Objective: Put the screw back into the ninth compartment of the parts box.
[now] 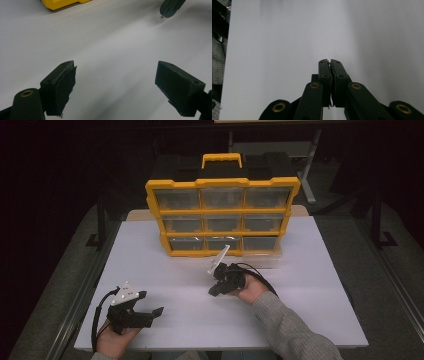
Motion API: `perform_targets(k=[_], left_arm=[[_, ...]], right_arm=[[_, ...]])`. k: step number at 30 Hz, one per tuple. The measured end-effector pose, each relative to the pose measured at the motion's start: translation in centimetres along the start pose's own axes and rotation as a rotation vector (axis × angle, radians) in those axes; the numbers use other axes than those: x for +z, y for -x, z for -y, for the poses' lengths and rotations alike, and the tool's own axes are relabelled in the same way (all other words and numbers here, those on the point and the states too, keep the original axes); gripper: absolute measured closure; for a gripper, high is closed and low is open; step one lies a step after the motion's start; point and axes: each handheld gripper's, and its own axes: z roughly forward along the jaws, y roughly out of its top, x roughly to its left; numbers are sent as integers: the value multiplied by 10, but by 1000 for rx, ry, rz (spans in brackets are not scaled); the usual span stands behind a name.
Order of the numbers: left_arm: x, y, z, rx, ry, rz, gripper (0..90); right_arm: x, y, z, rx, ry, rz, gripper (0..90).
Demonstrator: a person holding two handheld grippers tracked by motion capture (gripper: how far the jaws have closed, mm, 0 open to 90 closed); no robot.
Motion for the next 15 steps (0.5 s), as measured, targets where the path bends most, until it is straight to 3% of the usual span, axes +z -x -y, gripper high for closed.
perform_targets(k=[15], left_arm=[[0, 1, 0, -5, -2, 1, 160]], right_arm=[[-42, 8, 1, 33, 37, 31, 863]])
